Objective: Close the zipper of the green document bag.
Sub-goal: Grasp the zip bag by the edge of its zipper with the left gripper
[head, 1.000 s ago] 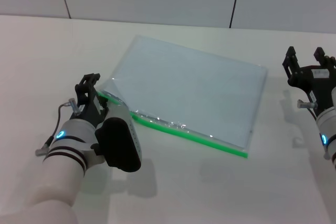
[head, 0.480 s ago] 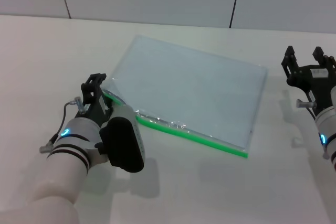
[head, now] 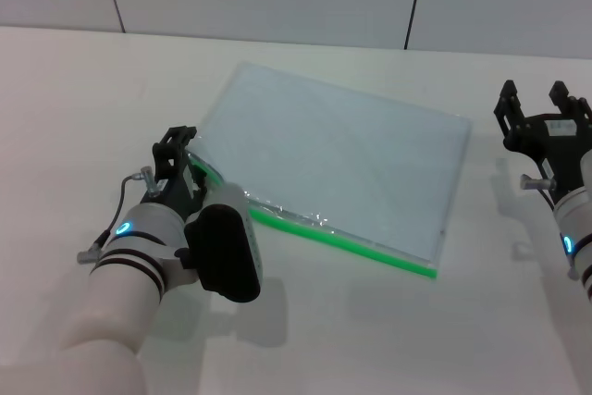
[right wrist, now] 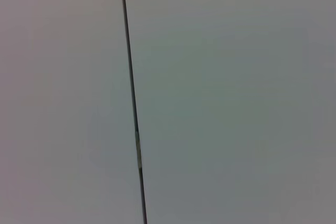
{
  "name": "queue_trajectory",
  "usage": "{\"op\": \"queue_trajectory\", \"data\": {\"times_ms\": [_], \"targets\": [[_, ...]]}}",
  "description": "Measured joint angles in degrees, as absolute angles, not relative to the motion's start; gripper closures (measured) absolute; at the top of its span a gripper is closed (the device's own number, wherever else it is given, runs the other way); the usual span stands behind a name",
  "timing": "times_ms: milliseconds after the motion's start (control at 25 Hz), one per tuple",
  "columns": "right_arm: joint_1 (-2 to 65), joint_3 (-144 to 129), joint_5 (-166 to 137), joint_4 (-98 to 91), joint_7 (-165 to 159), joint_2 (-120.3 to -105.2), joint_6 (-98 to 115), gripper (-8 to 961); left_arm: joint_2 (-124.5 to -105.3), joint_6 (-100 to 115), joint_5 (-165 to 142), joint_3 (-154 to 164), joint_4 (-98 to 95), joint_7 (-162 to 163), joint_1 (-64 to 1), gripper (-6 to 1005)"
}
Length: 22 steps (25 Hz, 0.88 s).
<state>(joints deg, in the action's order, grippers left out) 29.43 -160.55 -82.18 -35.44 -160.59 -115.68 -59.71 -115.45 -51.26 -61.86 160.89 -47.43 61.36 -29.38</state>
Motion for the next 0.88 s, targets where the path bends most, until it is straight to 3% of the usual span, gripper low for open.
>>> {"op": "queue_trajectory", "data": {"times_ms": [880], "targets": [[29.65,-161.32,-82.18,-35.68,-160.17,-115.75,-59.77,316,-115.74,-48.39,-61.36,160.9,-46.65,56.55,-30.01,414]]}}
